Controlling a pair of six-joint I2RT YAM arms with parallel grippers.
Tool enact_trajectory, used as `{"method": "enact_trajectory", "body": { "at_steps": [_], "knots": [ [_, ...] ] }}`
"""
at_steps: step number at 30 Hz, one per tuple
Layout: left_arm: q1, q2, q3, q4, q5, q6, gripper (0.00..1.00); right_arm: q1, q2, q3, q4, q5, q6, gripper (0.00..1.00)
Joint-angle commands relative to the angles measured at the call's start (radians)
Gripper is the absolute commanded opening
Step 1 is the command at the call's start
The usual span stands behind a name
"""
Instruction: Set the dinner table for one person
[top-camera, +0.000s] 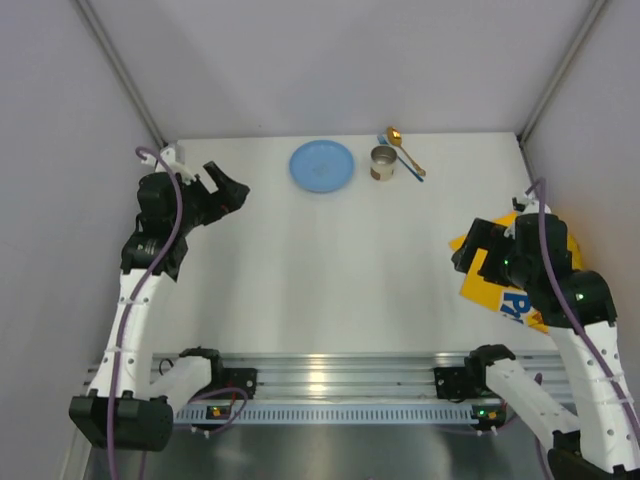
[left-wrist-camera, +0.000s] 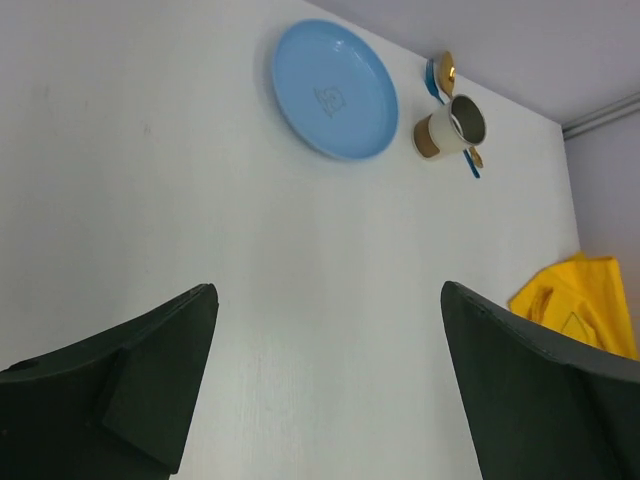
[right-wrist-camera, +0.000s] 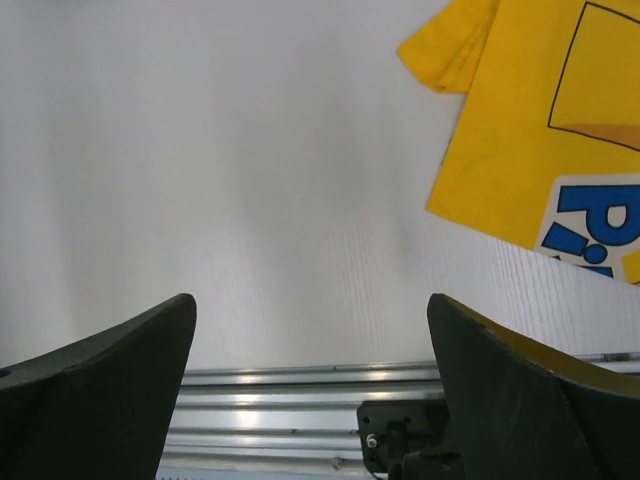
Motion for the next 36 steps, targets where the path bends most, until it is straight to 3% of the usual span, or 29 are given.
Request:
{"method": "enact_trajectory", "body": {
  "at_steps": [1,3,5,7,10,15,22,25,29,36],
  "knots": [
    [0.004,0.017,0.059,-0.142,0.059,-0.124,0.98,0.013,0.074,0.026,-0.003,0.04,0.05,1.0],
    [0.004,0.031,0.009,-0.128,0.104,-0.243,0.99,0.013,0.169,0.048,-0.003,0.056,0.051,1.0],
    [0.004,0.055,-0.068,0.07,0.272,-0.294,0.98,0.009,0.239,0.074,-0.001,0.093,0.06,1.0],
    [-0.005,0.101,-0.111,0.085,0.268,-0.34,0.98,-0.004,0.355,0.082,-0.001,0.104,0.07,1.0],
    [-0.045,0.135,-0.099,0.074,0.201,-0.313,0.98,-0.07,0.482,0.038,0.011,0.106,0.088,1.0],
    [-0.047,0.189,-0.064,0.009,0.207,-0.219,0.91,-0.194,0.651,-0.047,0.115,0.132,0.073,1.0],
    [-0.048,0.187,-0.104,-0.017,0.213,-0.147,0.89,-0.251,0.82,-0.125,0.241,0.146,0.06,0.99],
    [-0.048,0.172,-0.124,-0.033,0.216,-0.127,0.89,-0.251,0.887,-0.148,0.301,0.152,0.065,0.91],
    [-0.048,0.146,-0.154,-0.044,0.213,-0.115,0.89,-0.253,0.958,-0.186,0.362,0.158,0.071,0.7],
    [-0.048,0.114,-0.147,-0.097,0.19,-0.097,0.89,-0.251,1.019,-0.239,0.431,0.136,0.07,0.47]
  ]
}}
